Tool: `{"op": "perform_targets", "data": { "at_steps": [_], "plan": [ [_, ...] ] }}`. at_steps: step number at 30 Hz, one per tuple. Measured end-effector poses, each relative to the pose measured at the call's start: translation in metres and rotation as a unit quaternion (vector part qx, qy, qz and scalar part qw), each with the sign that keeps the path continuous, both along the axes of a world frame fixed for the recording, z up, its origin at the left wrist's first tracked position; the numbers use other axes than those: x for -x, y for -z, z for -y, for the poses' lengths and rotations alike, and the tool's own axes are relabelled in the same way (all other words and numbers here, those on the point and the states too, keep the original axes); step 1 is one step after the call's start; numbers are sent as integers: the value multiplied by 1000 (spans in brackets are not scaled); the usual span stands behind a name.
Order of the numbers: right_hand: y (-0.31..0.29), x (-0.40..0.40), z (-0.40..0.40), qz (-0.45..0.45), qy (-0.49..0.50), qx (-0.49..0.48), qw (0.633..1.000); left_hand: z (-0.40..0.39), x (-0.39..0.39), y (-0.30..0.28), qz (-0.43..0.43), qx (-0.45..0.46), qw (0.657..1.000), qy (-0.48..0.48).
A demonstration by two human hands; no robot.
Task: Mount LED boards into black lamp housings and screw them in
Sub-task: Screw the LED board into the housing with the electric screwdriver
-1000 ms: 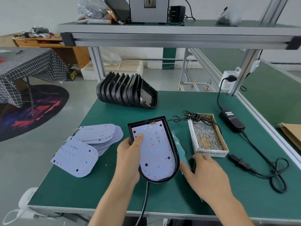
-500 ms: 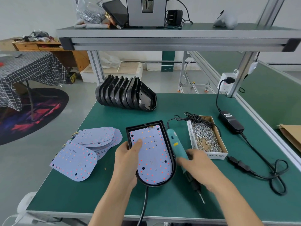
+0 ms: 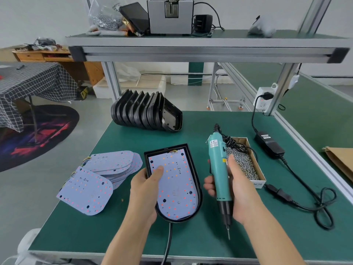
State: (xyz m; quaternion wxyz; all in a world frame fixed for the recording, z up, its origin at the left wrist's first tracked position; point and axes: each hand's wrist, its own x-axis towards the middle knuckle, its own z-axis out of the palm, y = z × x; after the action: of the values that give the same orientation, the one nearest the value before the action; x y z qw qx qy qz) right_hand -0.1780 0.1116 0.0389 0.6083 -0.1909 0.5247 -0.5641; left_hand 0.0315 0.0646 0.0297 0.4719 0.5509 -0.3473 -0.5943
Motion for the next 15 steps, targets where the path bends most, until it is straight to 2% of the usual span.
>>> {"op": "perform_targets", "data": {
  "at_steps": [10, 15],
  "plan": [
    [-9, 8, 1, 69, -48, 0, 996, -4, 1, -7, 0, 6, 1000, 6],
    [-6, 9, 5, 63, -41, 8, 997, -7, 3, -11, 2, 13, 1000, 14]
  ]
}}
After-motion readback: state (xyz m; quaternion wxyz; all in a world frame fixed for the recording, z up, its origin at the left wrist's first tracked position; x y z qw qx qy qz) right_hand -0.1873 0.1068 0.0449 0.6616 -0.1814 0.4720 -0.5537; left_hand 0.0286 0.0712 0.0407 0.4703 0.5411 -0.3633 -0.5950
